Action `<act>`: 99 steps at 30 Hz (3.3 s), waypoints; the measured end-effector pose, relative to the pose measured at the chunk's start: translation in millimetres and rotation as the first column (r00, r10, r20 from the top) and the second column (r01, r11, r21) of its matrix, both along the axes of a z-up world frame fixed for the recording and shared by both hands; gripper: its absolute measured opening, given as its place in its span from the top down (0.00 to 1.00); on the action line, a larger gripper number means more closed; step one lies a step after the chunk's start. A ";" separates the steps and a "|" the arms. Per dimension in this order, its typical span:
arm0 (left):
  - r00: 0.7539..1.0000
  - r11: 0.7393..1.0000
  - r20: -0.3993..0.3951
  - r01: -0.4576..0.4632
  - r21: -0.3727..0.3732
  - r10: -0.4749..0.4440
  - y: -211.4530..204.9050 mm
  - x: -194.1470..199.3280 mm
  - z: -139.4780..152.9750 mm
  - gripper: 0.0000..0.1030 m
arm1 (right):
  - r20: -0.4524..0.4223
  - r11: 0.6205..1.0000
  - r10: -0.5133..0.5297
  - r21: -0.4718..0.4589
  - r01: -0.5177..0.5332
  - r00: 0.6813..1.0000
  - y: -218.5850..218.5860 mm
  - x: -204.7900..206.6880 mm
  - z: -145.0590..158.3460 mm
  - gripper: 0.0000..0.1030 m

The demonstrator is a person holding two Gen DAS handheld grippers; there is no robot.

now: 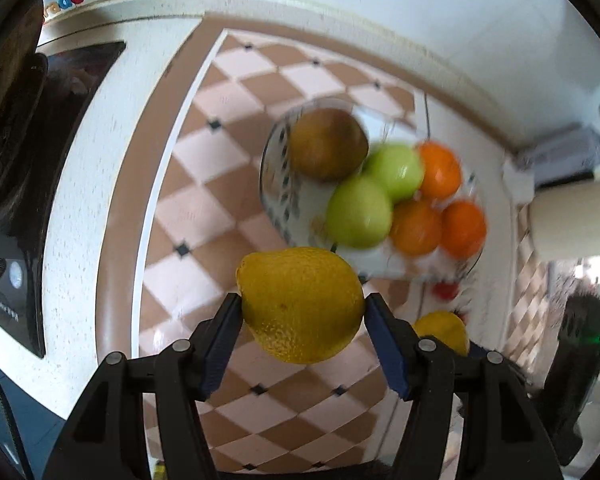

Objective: Organize fruits
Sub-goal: 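Place the lemon on the plate with the left tool while the right tool places its lemon, then lift both open tools back from the plate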

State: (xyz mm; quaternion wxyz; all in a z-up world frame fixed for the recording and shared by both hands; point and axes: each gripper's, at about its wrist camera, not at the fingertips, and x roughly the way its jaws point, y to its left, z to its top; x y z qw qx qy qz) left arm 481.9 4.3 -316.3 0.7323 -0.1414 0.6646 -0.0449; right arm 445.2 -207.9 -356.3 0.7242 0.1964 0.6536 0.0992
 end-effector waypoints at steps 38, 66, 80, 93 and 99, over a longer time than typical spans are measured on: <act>0.971 0.972 -0.174 -0.190 -0.135 0.166 26.3 63.1 -47.9 0.40 | 0.008 0.977 -0.093 -0.190 0.093 0.996 -78.8 159.9 0.4 0.26; 0.990 0.981 0.107 0.068 0.181 -0.088 -8.5 -11.6 34.4 0.16 | 0.163 0.930 -0.022 -0.359 0.080 0.986 -32.6 22.7 82.5 0.14; 0.954 0.974 0.262 0.090 0.208 -0.144 -24.2 -67.9 102.7 0.16 | 0.286 0.934 -0.003 -0.343 0.105 0.958 -25.6 -45.1 154.9 0.14; 0.926 0.976 0.344 0.092 0.199 -0.157 -27.5 -112.7 153.5 0.16 | 0.398 0.936 0.032 -0.333 0.112 0.917 -19.4 -94.4 227.6 0.14; 0.912 0.972 0.375 0.091 0.215 -0.168 -30.5 -125.4 169.4 0.16 | 0.425 0.943 0.030 -0.313 0.116 0.905 -18.0 -107.3 244.9 0.14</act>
